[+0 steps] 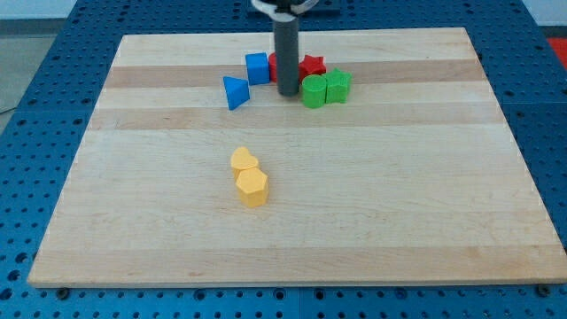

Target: Slide the red star up a bit

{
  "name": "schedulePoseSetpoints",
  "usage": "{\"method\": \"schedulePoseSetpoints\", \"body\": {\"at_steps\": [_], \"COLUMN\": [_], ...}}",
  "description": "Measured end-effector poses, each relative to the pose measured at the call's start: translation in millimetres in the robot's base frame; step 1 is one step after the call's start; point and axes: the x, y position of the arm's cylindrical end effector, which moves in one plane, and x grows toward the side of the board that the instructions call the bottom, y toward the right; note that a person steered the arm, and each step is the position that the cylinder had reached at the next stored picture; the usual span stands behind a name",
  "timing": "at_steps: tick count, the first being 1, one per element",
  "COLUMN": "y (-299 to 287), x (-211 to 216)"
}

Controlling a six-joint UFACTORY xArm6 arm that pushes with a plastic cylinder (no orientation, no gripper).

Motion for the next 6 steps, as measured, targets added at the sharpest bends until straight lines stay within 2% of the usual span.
{"method": "schedulePoseSetpoints", "body": {"at_steps": [1, 2, 3, 4, 6], "y": [48, 51, 27, 21, 38], "x": [1, 26, 43, 41, -14]}}
